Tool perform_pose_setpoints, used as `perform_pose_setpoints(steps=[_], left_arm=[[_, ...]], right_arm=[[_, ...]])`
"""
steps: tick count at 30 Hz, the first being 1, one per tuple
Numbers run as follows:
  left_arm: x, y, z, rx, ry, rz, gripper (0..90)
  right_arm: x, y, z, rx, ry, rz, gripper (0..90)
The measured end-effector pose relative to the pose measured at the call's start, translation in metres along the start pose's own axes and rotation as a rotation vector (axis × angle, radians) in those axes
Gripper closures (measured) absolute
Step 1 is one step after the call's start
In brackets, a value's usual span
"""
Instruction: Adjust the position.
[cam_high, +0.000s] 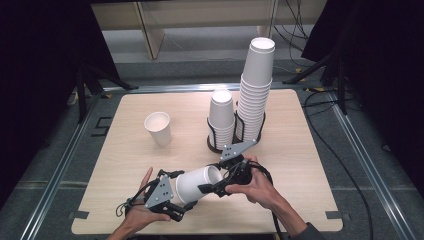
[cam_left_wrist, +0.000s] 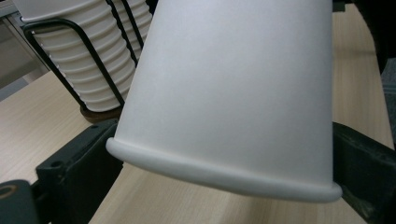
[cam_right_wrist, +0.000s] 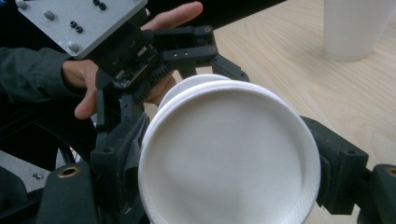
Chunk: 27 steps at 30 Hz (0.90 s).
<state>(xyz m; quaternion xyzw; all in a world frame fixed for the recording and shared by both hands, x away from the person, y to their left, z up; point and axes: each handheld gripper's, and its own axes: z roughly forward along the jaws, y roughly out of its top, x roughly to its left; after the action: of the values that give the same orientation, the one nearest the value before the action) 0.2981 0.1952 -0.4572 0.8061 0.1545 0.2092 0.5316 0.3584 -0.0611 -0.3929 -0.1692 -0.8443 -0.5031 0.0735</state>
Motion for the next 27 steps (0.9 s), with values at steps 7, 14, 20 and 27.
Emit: perform_pose_setpoints(steps=[7, 14, 20, 27], left_arm=[[0.002, 0.003, -0.004, -0.066, -0.014, -0.017, 3.3], [0.006, -0.001, -0.008, -0.082, -0.03, -0.043, 9.4], [0.006, 0.001, -0.01, -0.107, -0.056, -0.107, 13.9], [0.01, 0.002, -0.014, -0.185, -0.098, -0.171, 14.3]], right_arm=[[0.002, 0.004, -0.009, -0.038, 0.016, -0.002, 24.4], [-0.004, 0.008, -0.032, -0.101, -0.021, 0.026, 24.4], [-0.004, 0.009, -0.032, -0.134, 0.014, 0.029, 24.4], [0.0, 0.011, -0.032, -0.135, 0.034, 0.018, 24.4]])
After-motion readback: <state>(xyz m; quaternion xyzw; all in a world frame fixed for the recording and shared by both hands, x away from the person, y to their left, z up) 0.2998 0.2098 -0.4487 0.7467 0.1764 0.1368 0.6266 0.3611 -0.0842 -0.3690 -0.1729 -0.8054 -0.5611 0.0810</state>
